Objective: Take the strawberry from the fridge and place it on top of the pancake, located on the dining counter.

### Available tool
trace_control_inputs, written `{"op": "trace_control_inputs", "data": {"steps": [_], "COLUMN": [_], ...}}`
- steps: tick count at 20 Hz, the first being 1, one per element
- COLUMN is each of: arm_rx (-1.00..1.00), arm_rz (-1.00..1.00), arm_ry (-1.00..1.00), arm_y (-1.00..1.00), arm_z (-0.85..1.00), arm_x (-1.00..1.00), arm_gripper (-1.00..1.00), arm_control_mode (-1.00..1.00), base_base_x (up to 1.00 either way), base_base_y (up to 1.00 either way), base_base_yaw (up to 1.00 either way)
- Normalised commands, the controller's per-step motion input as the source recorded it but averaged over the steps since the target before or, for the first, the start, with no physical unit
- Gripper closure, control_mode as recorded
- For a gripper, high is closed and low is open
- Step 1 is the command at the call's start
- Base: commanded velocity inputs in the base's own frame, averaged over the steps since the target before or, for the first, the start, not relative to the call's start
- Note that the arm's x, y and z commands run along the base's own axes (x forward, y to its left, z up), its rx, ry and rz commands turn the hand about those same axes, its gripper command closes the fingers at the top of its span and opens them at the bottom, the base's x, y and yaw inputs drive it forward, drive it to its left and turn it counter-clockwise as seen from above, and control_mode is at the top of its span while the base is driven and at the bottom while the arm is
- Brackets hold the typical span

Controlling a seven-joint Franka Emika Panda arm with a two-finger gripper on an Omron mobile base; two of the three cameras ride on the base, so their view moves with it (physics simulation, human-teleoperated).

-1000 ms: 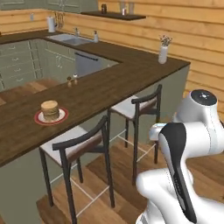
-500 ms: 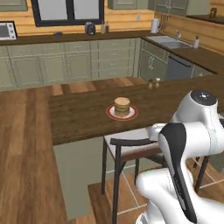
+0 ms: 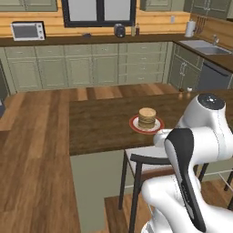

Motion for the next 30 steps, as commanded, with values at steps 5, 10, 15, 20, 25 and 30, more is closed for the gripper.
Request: {"op": "trace_control_inputs", "data": {"steps": [5,10,15,20,25,30], "arm_rx": [0.0,0.0,0.0,0.0,0.0,0.0], "arm_rz": [0.0,0.0,0.0,0.0,0.0,0.0], "arm_ry": [0.0,0.0,0.0,0.0,0.0,0.0], "arm_y": [0.0,0.0,0.0,0.0,0.0,0.0], "arm_z": [0.0,0.0,0.0,0.0,0.0,0.0], "arm_x": [0.0,0.0,0.0,0.0,0.0,0.0], "arm_gripper": [1.0,1.0,1.0,1.0,1.0,1.0], "arm_control_mode": [1.0,1.0,1.0,1.0,1.0,1.0], "base_base_x": [0.25,0.19,0.37,0.88,1.0,0.85], "base_base_y": [-0.5,-0.37,-0.02,0.0,0.09,0.19], "base_base_yaw": [-0.11,-0.29,-0.35,-0.33,-0.22,-0.1]}}
